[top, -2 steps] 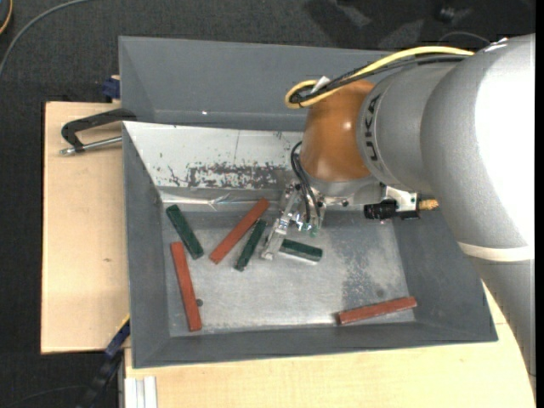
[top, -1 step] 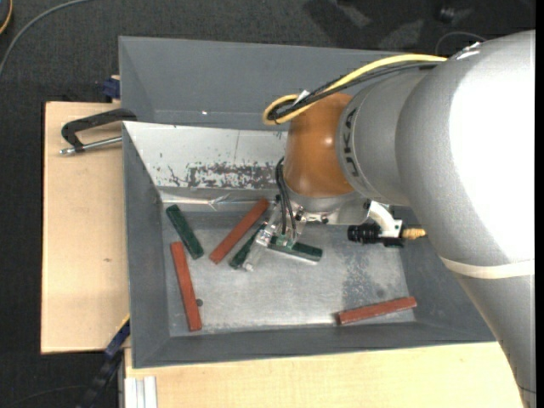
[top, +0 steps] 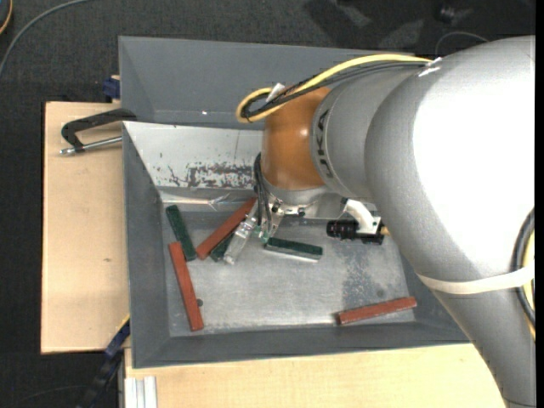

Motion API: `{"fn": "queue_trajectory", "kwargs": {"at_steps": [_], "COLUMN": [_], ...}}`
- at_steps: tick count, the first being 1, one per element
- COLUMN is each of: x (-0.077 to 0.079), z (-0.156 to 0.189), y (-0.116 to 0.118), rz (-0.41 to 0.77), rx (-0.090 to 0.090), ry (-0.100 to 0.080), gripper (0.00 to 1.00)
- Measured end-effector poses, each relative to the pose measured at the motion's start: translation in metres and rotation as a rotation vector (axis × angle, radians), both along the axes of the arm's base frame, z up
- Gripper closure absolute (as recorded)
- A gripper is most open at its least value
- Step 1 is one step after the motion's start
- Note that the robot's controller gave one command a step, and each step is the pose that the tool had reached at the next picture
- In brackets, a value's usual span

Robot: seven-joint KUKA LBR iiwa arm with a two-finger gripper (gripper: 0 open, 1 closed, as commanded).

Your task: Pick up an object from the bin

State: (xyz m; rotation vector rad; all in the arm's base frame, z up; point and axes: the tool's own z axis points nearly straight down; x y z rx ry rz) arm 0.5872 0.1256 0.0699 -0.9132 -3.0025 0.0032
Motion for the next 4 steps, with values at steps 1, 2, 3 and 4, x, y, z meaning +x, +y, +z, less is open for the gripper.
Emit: {"fn": "queue_trajectory", "kwargs": {"at_steps": [1, 2, 3, 4], "x": [-0.0308, -0.0302, -0.0302, -0.0302], "z": [0.0006, 0.0007, 0.0007, 0.0007], "y": [0.0200, 0.0195, 0.0195, 0.0194], "rz": [-0.222, -0.221, -0.220, -0.220], "rx": [0.001, 0.001, 0.000, 0.000], "ry": [-0.001, -0.003, -0.003, -0.003], "gripper": [0.00, 1.00, 0.00, 1.00]}}
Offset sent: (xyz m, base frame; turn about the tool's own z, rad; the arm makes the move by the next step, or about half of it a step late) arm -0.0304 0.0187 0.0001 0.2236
